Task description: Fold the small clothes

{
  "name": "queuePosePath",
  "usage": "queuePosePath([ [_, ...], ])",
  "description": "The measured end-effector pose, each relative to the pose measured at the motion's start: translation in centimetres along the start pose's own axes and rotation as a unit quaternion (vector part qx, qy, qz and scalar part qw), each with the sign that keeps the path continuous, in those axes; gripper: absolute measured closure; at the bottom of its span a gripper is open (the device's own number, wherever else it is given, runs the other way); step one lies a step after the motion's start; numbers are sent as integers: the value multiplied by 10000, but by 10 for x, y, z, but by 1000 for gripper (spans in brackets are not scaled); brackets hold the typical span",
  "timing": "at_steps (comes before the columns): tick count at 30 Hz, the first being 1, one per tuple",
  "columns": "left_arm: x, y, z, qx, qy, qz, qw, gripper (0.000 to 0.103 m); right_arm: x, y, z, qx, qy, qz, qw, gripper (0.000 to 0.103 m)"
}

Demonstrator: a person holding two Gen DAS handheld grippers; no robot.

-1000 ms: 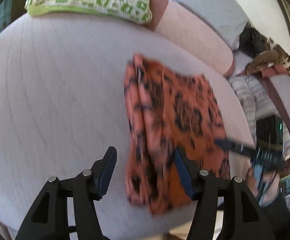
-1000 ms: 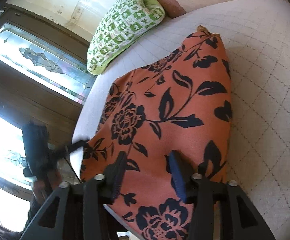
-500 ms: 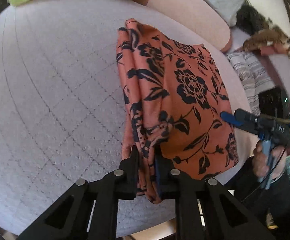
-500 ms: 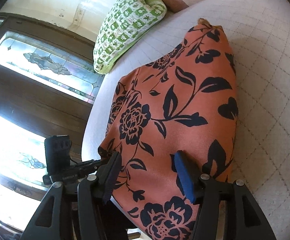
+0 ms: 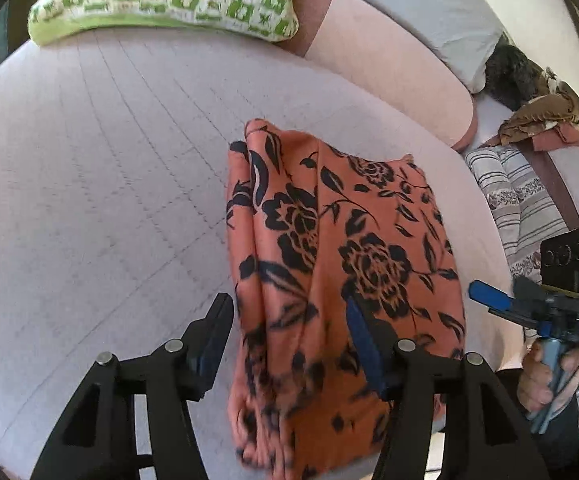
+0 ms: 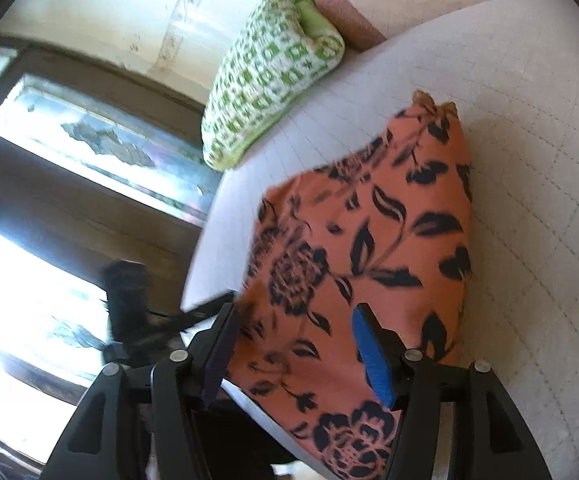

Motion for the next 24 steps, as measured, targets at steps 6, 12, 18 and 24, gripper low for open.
queuePosePath([
  [6, 2, 1, -19, 175, -114, -19, 9998, 58, -59, -6, -26, 180, 348, -902, 9952, 69],
  [12, -6, 0, 23, -421, -290, -185, 9985, 59, -33, -7, -12, 23, 289, -603, 9978, 33],
  [18, -21, -3, 15, -384, -752, -267, 9961, 59, -45, -27, -41, 28, 504, -440, 9978, 34],
  [24, -25, 4, 6, -264, -1357, -253, 9901, 58, -25, -21, -26, -187, 265, -519, 9981, 34],
])
Point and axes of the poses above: each gripper's, at about its wrist camera, not at the fingertips, and z roughly against the way its jaws point, x to its left, y to its underside, the point moved 1 cm from there along -z, roughly the way its jaws point, and after that the axes turned 6 degrees about -z, right-handed, at the moved point
